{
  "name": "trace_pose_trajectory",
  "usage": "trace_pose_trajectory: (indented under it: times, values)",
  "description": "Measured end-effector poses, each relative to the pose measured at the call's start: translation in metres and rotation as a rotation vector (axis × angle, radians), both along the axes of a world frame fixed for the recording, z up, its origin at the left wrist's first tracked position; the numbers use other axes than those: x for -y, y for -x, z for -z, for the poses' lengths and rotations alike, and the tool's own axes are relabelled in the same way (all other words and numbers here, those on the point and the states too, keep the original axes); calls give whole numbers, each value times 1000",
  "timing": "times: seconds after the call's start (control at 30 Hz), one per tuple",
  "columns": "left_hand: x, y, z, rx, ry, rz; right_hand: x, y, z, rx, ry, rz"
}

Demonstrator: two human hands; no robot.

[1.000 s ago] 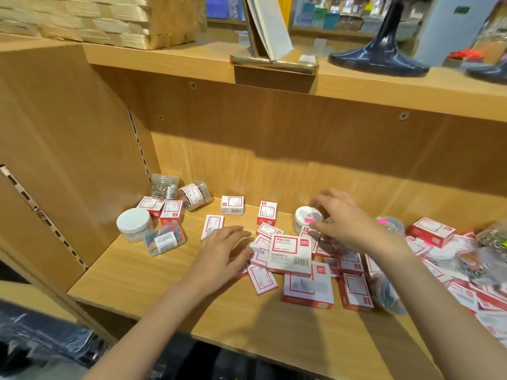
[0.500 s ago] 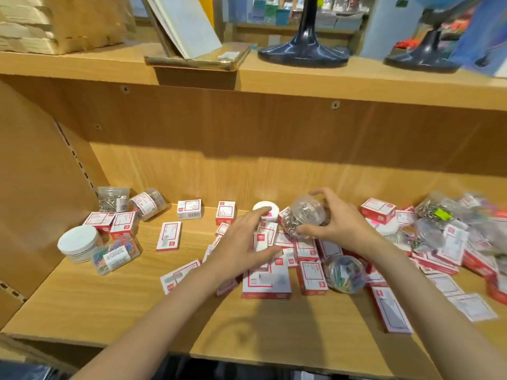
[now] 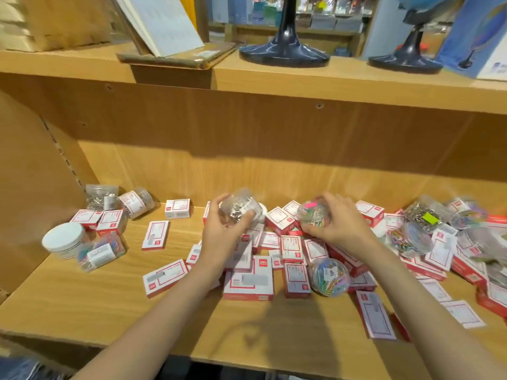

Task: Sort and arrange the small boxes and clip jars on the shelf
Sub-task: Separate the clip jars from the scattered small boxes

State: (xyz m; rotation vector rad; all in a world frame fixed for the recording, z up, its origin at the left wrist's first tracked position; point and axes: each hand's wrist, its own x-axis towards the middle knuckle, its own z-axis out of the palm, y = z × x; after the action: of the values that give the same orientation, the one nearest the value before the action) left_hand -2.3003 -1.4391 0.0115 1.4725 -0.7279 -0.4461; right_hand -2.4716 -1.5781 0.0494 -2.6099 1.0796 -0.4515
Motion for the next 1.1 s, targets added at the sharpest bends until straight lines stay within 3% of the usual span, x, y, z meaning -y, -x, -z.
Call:
trace_pose_trajectory:
  times: [0.1, 0.17, 0.37, 0.53, 0.67, 0.83, 1.0, 1.1]
  values:
    - [-17, -19, -4, -23, 31, -170, -14, -30, -14, 293, -111, -65]
    - [-37, -39, 0, 40, 6, -287, -29, -59, -24, 338, -269, -151]
    - [-134, -94, 16, 201, -84, -568, -80, -164, -12, 217, -512, -400]
    - [-201, -117, 33, 268, -334, -764, -120, -231, 11, 120, -484, -511]
    - [-215, -124, 43, 333, -457, -755, -141, -263, 25, 119, -477, -494]
    - [-213, -137, 42, 425, -496, -676, -158, -284, 45, 121, -217, -607]
    - [-205, -130, 43, 770, -563, -744, -153, -274, 48, 292, -264, -546]
    - [-195, -127, 40, 836, -504, -659, -136, -244, 41, 313, -256, -493]
